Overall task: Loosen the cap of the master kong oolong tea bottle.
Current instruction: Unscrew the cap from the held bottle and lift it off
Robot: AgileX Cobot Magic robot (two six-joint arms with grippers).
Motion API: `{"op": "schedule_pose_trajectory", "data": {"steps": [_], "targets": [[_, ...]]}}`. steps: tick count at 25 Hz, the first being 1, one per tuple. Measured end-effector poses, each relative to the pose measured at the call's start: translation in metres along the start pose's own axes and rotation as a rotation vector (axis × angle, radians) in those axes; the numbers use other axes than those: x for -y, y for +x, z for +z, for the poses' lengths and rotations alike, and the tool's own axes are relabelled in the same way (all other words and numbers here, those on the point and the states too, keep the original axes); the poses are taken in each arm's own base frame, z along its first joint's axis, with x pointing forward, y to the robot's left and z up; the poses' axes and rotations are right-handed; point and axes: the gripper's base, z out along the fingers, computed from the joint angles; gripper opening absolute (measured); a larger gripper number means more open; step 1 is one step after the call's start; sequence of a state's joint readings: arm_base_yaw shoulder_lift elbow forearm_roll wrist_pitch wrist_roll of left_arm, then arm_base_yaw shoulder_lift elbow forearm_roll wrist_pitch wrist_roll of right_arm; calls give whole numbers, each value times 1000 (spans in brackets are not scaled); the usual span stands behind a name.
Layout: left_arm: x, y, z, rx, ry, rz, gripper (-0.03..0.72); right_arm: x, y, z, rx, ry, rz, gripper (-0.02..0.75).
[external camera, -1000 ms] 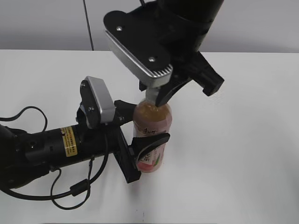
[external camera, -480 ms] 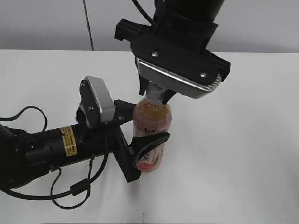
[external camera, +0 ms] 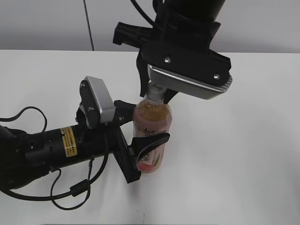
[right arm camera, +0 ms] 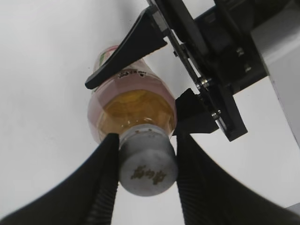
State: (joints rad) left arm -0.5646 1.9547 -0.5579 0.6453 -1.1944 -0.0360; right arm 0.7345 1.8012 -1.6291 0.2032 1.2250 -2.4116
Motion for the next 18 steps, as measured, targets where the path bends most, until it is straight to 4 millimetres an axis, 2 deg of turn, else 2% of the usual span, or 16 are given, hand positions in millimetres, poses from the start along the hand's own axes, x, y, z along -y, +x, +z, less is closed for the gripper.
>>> {"op": "schedule_pose_trajectory", "data": {"steps": [5,11,14,18], "targets": [[0,0,0,0,2,1,437,0,0,0,2,2,91,281],[0,0,0,0,3,1,437,0,0,0,5,4,346,300],[0,0,0,0,2,1,437,2,-2,0,22,17,435,372],[0,0,0,0,1,0,437,2,-2,0,29,20,529,533]]}}
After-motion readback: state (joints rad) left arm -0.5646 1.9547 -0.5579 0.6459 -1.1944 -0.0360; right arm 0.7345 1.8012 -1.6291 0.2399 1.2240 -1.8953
